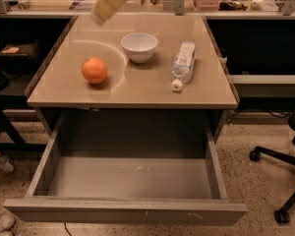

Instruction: Pick orange from top drawer and place on counter

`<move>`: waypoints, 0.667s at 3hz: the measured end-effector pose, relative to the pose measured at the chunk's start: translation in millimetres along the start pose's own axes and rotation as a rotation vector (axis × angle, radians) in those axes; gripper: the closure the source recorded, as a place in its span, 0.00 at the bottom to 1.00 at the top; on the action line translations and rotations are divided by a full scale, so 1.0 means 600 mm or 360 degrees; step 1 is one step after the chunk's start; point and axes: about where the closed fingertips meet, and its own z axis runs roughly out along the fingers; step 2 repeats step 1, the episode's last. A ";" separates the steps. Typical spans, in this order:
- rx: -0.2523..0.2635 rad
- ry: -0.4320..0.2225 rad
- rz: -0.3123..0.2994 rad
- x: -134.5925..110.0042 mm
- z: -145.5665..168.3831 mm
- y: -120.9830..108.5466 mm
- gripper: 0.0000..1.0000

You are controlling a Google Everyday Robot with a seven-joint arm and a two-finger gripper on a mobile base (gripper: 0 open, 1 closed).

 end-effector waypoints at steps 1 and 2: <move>0.0080 0.0061 0.0021 -0.019 -0.043 -0.012 0.00; 0.0080 0.0061 0.0021 -0.019 -0.043 -0.012 0.00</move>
Offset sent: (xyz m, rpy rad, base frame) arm 0.0000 0.0000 0.0000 0.0000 0.0000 0.0000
